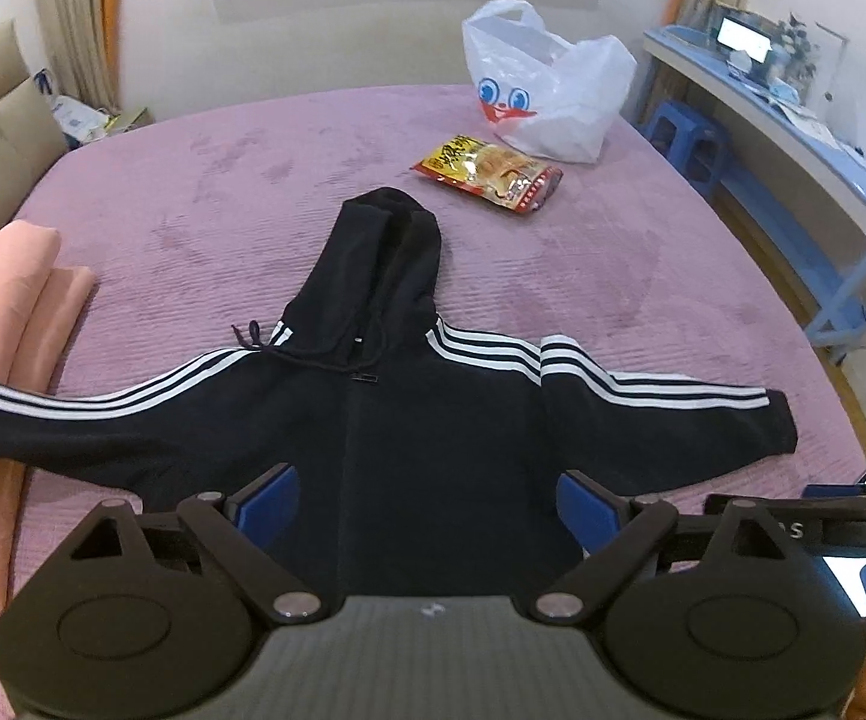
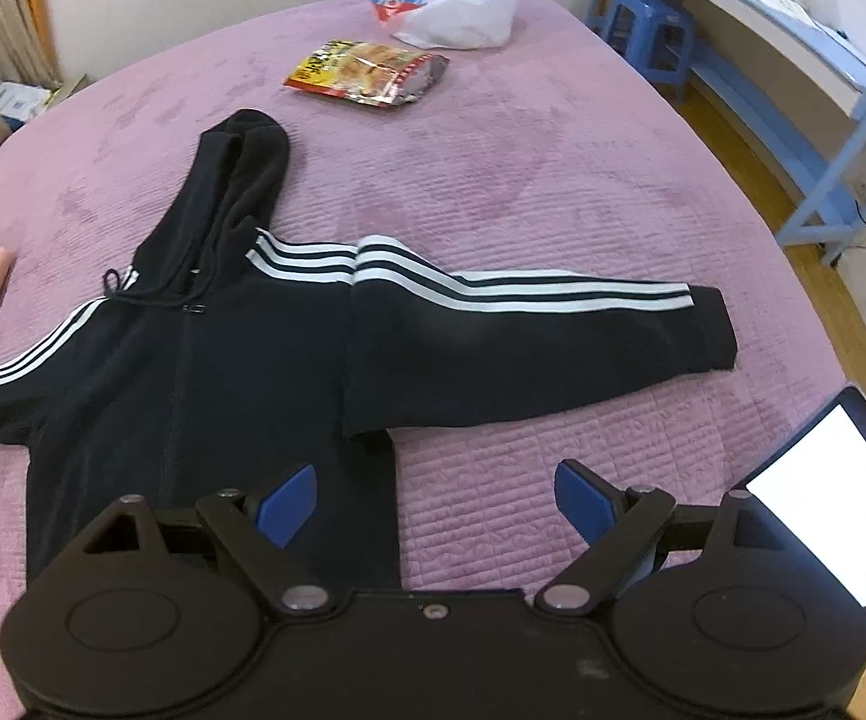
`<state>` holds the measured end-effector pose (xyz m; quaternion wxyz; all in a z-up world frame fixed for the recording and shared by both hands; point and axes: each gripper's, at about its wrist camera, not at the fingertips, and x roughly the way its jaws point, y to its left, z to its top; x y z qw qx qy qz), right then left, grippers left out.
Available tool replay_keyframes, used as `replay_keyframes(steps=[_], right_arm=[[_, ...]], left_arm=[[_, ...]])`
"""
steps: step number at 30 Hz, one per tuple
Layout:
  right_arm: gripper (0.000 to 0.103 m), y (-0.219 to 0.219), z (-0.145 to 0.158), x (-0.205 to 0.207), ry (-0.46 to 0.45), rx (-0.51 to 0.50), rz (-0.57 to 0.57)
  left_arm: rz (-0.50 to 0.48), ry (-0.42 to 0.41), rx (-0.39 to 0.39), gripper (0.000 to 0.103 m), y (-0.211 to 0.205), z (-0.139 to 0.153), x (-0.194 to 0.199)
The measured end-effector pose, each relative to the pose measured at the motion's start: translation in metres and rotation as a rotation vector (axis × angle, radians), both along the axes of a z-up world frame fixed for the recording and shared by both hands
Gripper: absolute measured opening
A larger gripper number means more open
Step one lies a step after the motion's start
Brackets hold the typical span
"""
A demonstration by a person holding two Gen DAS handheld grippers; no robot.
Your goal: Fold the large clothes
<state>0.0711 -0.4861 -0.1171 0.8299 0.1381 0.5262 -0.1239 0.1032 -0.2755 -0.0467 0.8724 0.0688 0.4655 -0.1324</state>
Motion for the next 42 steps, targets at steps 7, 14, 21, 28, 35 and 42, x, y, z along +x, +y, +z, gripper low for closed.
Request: replay_keyframes(steps=[7,14,21,28,35,42], right_arm=[[0.102,-0.073,-0.052,-0.003,-0.110,-0.035,-0.124],[0.102,-0.206,-0.139,0.027,-0.085,-0.119,-0.368],[0.102,-0.295,-0.216,0.069,0.034,0.026,-0.504],[0.103,-0.313,-0.262,0.068,0.050,0.135,-0.540],[0.019,-0.292,-0.247,0.069,-0.059,0.117,-0.456],[0.017,-0.261,-0.155,0.041,-0.159,-0.153,-0.507]], left_arm=[[0.009,0.016,-0.048,0.094,0.001,-0.043,0.015],[0.029,0.052,-0.038,0.093,0.003,-0.103,0.021],[0.022,0.120,0.002,0.093,-0.002,-0.154,0.019],[0.039,0.165,0.000,0.093,-0.001,-0.182,0.027],[0.057,0.159,-0.006,0.093,0.003,-0.186,0.033],[0.076,0.145,-0.016,0.091,0.019,-0.185,0.033]])
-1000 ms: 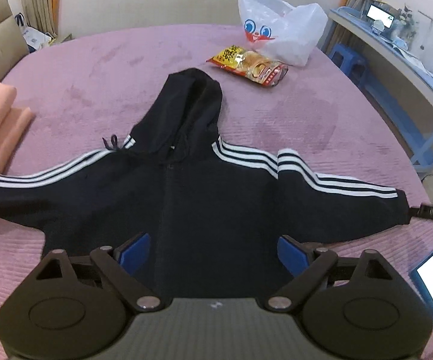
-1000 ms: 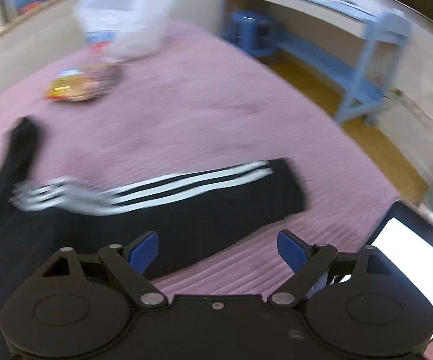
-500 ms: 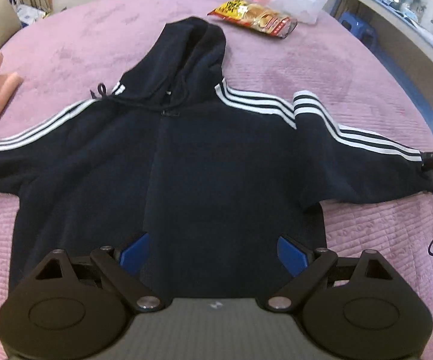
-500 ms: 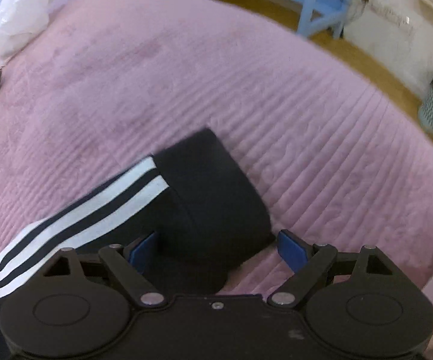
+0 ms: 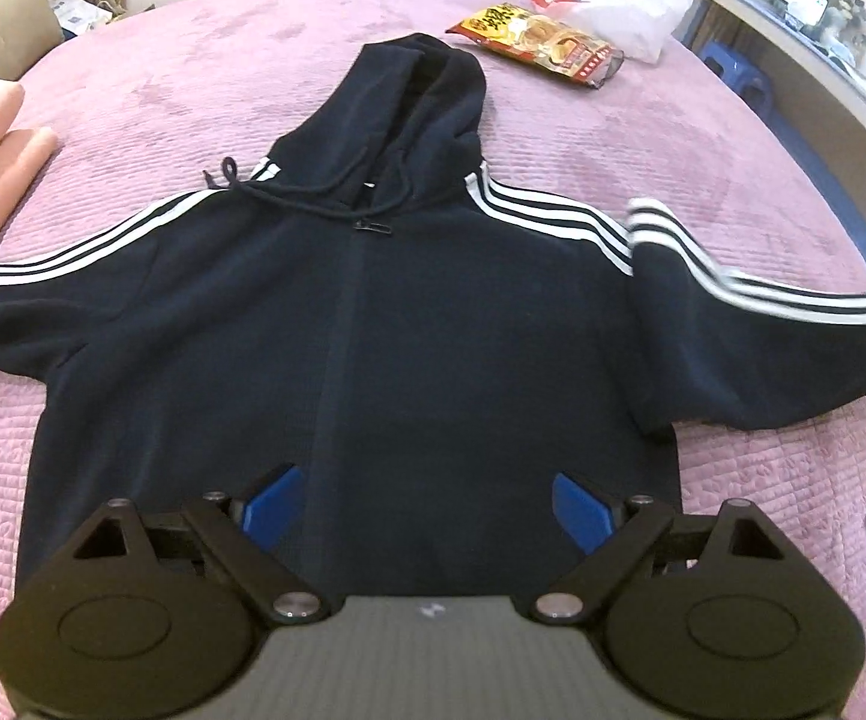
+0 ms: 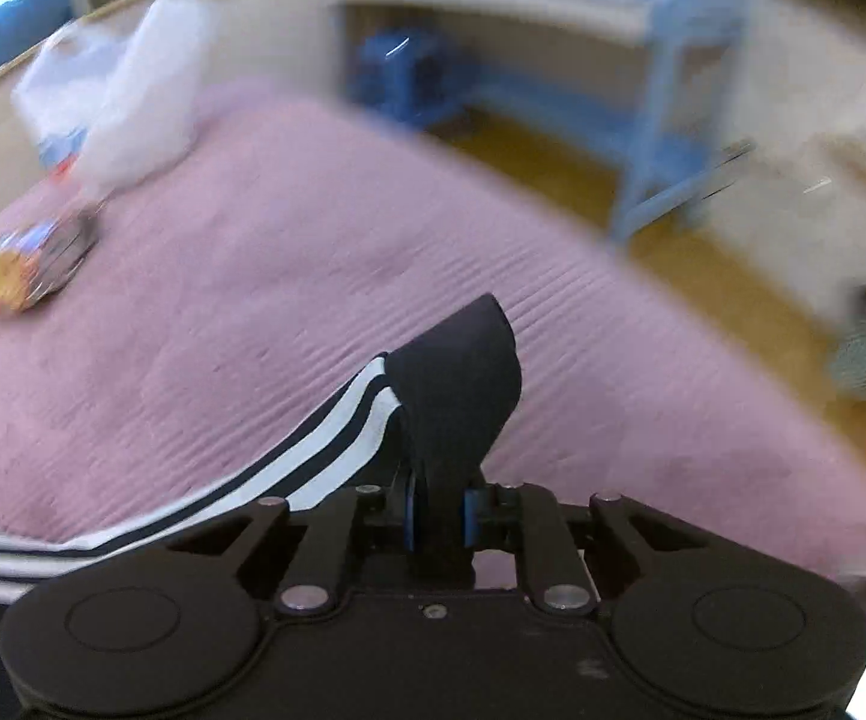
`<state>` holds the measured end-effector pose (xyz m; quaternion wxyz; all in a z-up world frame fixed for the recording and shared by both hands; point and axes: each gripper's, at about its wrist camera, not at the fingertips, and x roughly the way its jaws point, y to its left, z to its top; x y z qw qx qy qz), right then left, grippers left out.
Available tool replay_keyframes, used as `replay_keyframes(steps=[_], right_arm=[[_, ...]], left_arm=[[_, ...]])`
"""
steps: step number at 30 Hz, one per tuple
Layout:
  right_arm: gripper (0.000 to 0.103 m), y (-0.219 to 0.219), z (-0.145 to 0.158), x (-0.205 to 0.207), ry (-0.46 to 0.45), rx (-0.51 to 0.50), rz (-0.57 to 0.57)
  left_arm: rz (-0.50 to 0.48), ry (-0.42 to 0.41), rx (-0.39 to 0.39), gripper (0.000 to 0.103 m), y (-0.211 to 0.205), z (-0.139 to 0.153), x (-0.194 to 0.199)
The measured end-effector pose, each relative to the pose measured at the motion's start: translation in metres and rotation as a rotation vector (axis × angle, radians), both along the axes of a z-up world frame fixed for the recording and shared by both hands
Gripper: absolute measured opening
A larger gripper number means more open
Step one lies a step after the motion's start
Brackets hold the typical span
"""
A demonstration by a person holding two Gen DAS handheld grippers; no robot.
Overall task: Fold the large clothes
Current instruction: 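Grasp the striped sleeve cuff with the right gripper, then carry the sleeve across the hoodie body with the right gripper and release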
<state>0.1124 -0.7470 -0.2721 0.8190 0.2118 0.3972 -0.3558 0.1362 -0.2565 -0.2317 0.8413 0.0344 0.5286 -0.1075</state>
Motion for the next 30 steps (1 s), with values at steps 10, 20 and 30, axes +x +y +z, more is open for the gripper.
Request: replay_keyframes(steps=[10,20,30], right_arm=[[0.017,0.073,0.042,-0.031,0.123,-0.258,-0.090],[0.019,0.319,0.080,0.067,-0.114,-0.123,0.428],[0.076,0.499,0.071,0.139,-0.259,0.100,0.864]], left_arm=[[0.045,0.014,-0.025,0.089,0.057,-0.002,-0.004],[0.083,-0.109,0.025,0.089,0.153,0.024,0.025],[0.107,-0.180,0.010,0.090,0.226,0.016,0.053]])
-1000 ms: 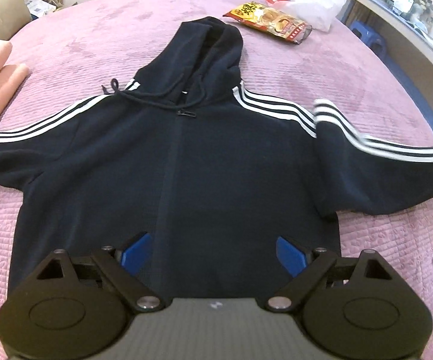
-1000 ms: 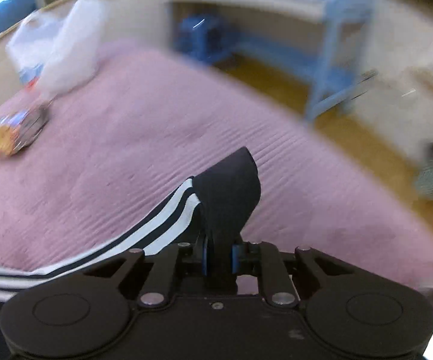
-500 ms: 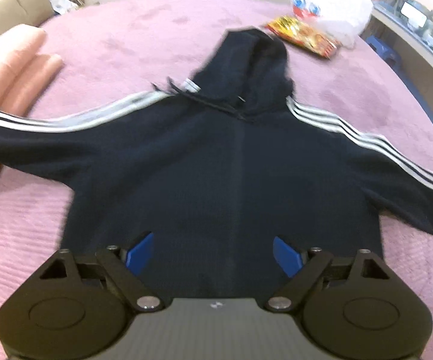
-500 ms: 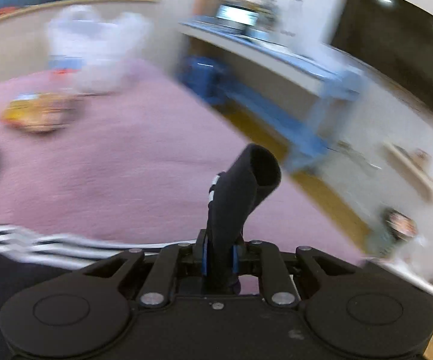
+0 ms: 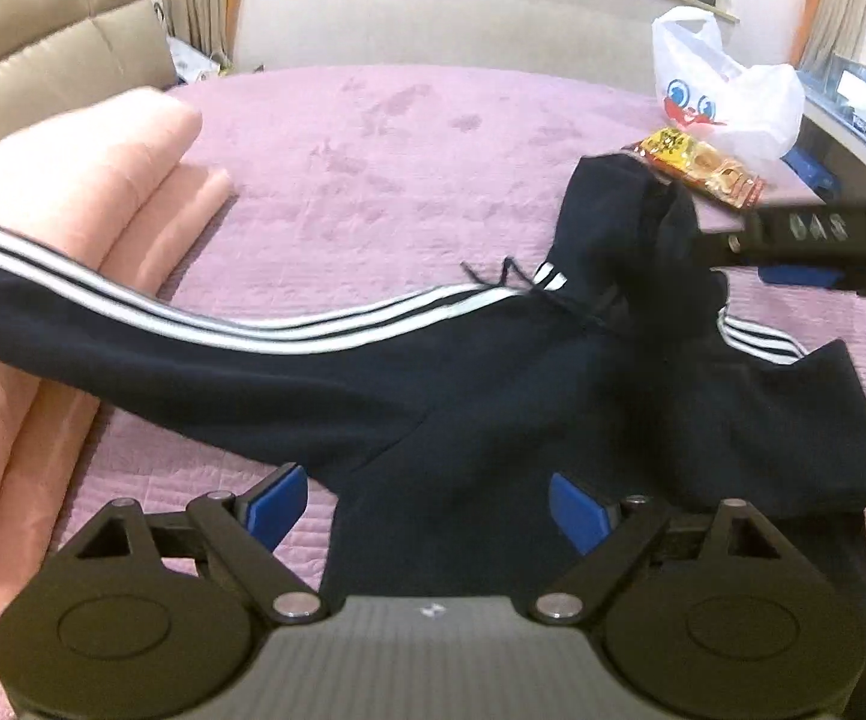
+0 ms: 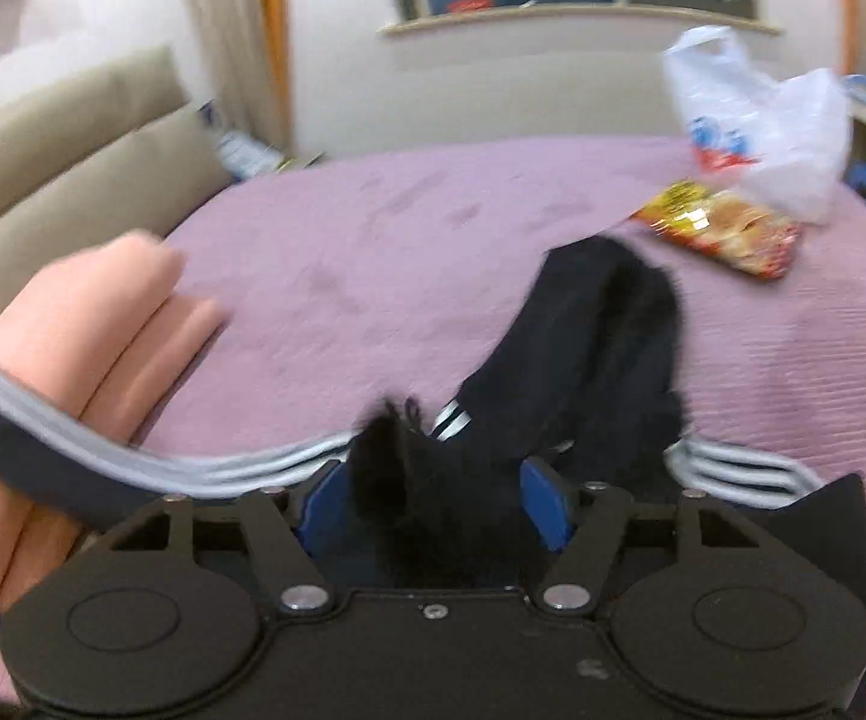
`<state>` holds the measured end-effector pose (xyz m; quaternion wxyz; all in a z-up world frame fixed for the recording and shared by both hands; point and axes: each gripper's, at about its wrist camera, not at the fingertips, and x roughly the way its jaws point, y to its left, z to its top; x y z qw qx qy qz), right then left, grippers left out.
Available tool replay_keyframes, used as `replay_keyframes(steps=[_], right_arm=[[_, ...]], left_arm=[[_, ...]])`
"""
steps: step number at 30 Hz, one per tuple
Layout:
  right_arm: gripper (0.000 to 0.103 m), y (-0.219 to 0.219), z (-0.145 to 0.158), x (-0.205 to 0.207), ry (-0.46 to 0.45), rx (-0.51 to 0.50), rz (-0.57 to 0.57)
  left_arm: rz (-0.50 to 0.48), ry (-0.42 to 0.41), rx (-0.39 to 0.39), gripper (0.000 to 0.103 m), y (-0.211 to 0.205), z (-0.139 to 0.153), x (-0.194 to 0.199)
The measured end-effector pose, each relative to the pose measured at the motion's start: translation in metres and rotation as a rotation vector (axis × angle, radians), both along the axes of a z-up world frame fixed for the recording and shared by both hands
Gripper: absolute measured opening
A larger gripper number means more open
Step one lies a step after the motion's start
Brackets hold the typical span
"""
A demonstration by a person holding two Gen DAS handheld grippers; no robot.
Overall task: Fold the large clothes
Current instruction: 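Carry the sleeve across the hoodie body with the right gripper and release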
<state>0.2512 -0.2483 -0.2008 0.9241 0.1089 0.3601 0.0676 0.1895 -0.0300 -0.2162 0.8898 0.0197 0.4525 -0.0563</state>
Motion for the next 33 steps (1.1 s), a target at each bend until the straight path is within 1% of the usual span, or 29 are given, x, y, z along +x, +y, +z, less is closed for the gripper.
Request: replay_keyframes(steps=[3,5,8,9,11,13,14,15,17,19,20,21,22,23,24,25,26,29,30,32,33], right_arm=[[0.075,-0.008,-0.023,-0.024,0.075,-0.059,0.000],[0.073,-0.026,-0.045,-0.043,0.157,-0.099,-0.030],[0.073,-0.044,-0.082,-0.073,0.316,-0.112,-0.101],[0.073,-0.047,-0.093,-0.086,0.364,-0.103,-0.122],[0.073,-0.047,-0.108,-0.101,0.419,-0.090,-0.137],[0.073,-0.041,-0.120,-0.113,0.452,-0.097,-0.136],[0.073,-0.038,-0.124,-0.116,0.460,-0.106,-0.134],[0.072,-0.034,-0.127,-0.114,0.467,-0.118,-0.126],[0.071,-0.022,-0.132,-0.117,0.476,-0.144,-0.109],[0.070,-0.016,-0.137,-0.114,0.484,-0.142,-0.102],[0.071,-0.016,-0.138,-0.112,0.488,-0.139,-0.105],[0.071,-0.015,-0.138,-0.113,0.491,-0.141,-0.113],[0.071,-0.015,-0.138,-0.115,0.492,-0.141,-0.117],[0.071,-0.014,-0.137,-0.115,0.492,-0.139,-0.122],[0.071,-0.015,-0.136,-0.115,0.493,-0.134,-0.127],[0.071,-0.014,-0.133,-0.117,0.494,-0.131,-0.130],[0.071,-0.013,-0.135,-0.112,0.496,-0.131,-0.131],[0.071,-0.015,-0.129,-0.108,0.496,-0.134,-0.136],[0.071,-0.016,-0.129,-0.106,0.490,-0.133,-0.137],[0.071,-0.017,-0.122,-0.103,0.469,-0.136,-0.139],[0.071,-0.017,-0.118,-0.101,0.457,-0.143,-0.141]], left_arm=[[-0.021,0.029,-0.022,0.090,0.012,-0.017,0.007],[-0.035,0.070,-0.072,0.090,0.016,-0.032,0.017],[-0.037,0.114,-0.201,0.087,0.018,-0.057,0.035],[-0.042,0.133,-0.255,0.083,0.016,-0.064,0.044],[-0.051,0.145,-0.358,0.083,0.011,-0.076,0.066],[-0.053,0.154,-0.430,0.083,0.005,-0.087,0.089],[-0.049,0.160,-0.452,0.083,0.003,-0.092,0.098],[-0.043,0.169,-0.461,0.083,0.000,-0.097,0.109],[-0.040,0.233,-0.456,0.081,-0.009,-0.114,0.132],[-0.028,0.280,-0.407,0.071,-0.018,-0.129,0.148],[-0.030,0.293,-0.372,0.053,-0.024,-0.135,0.152],[-0.039,0.289,-0.331,0.043,-0.030,-0.136,0.154],[-0.059,0.269,-0.311,0.024,-0.034,-0.135,0.154],[-0.089,0.256,-0.321,0.013,-0.037,-0.133,0.155],[-0.104,0.235,-0.320,0.012,-0.039,-0.127,0.153],[-0.123,0.190,-0.301,0.011,-0.041,-0.118,0.148],[-0.145,0.150,-0.301,0.009,-0.041,-0.108,0.144],[-0.173,0.055,-0.367,0.009,-0.030,-0.069,0.134],[-0.174,0.021,-0.373,0.009,-0.025,-0.057,0.133],[-0.148,-0.037,-0.328,0.009,-0.012,-0.039,0.132],[-0.122,-0.051,-0.303,0.009,-0.001,-0.034,0.135]])
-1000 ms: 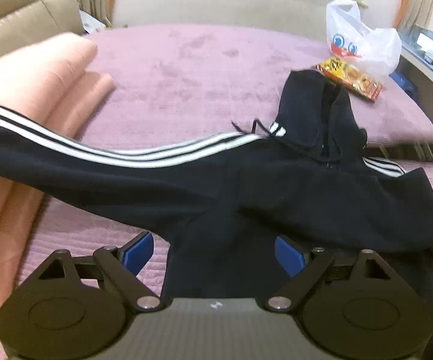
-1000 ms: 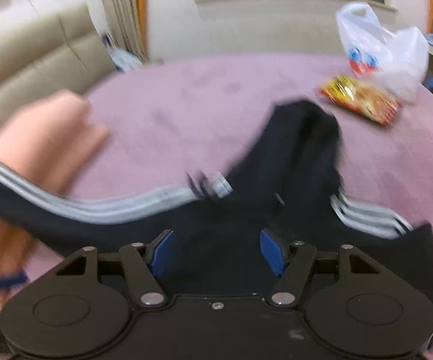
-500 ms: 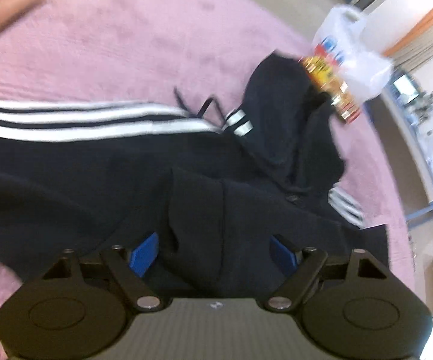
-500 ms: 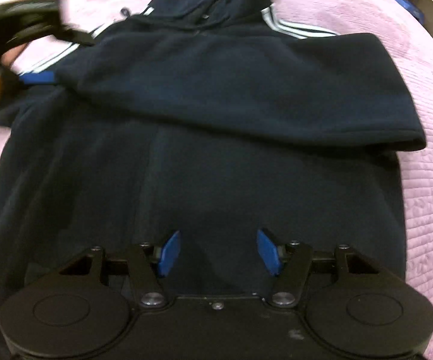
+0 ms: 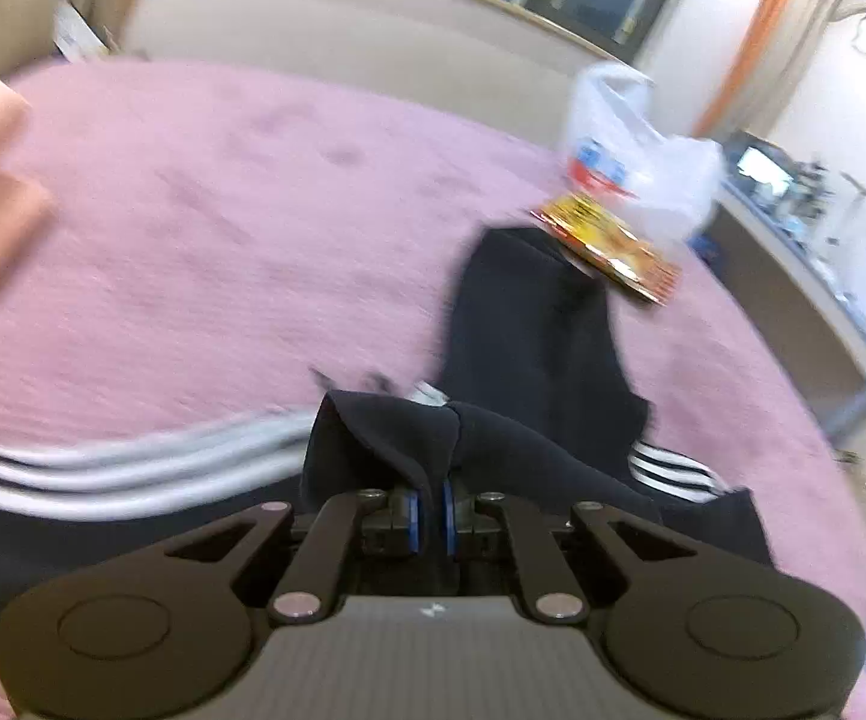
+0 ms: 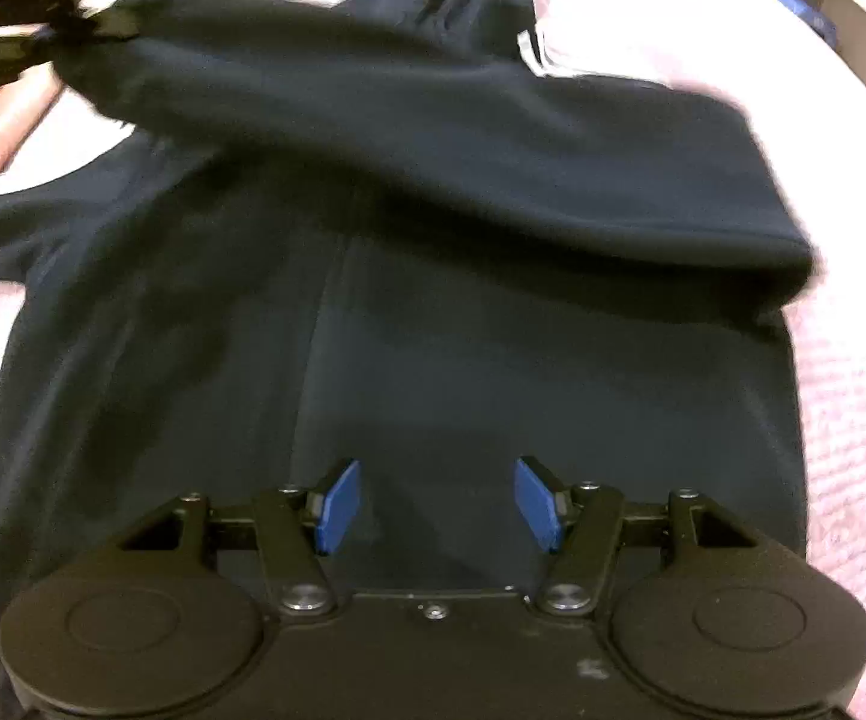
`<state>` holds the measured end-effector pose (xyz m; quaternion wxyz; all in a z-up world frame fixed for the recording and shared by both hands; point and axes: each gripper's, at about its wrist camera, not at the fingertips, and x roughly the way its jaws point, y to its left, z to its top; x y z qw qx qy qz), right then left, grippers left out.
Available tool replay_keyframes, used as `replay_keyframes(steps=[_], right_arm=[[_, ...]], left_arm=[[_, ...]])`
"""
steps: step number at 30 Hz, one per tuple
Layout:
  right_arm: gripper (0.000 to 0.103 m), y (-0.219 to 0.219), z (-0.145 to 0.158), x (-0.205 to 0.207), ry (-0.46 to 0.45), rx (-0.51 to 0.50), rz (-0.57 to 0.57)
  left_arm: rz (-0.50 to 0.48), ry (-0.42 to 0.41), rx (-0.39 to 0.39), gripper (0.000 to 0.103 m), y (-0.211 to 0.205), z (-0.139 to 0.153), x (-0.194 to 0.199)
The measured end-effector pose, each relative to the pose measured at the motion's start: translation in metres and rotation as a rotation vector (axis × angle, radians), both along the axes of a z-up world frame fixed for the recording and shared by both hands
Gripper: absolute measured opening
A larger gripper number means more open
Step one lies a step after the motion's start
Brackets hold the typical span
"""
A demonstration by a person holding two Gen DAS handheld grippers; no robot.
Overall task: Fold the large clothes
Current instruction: 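Carry the sleeve across the hoodie body with the right gripper and release, then grasp the other striped sleeve cuff with the left gripper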
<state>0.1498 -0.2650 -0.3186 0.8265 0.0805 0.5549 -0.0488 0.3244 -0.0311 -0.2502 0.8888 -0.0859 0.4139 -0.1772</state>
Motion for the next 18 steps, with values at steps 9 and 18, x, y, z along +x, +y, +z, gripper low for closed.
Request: replay_keyframes(steps=[9,18], right_arm=[[0.071,-0.030,0.014,0.037,-0.089,-0.129,-0.089],[0.068,-0.081,0.010,0.099,-0.112,-0.045,-0.261]], left_arm=[[0.101,0.141,0.378,0.034,0.040,-0.058,0.016],[-0.061,0.102,0.118,0.028,-0.002,-0.063,0.010]])
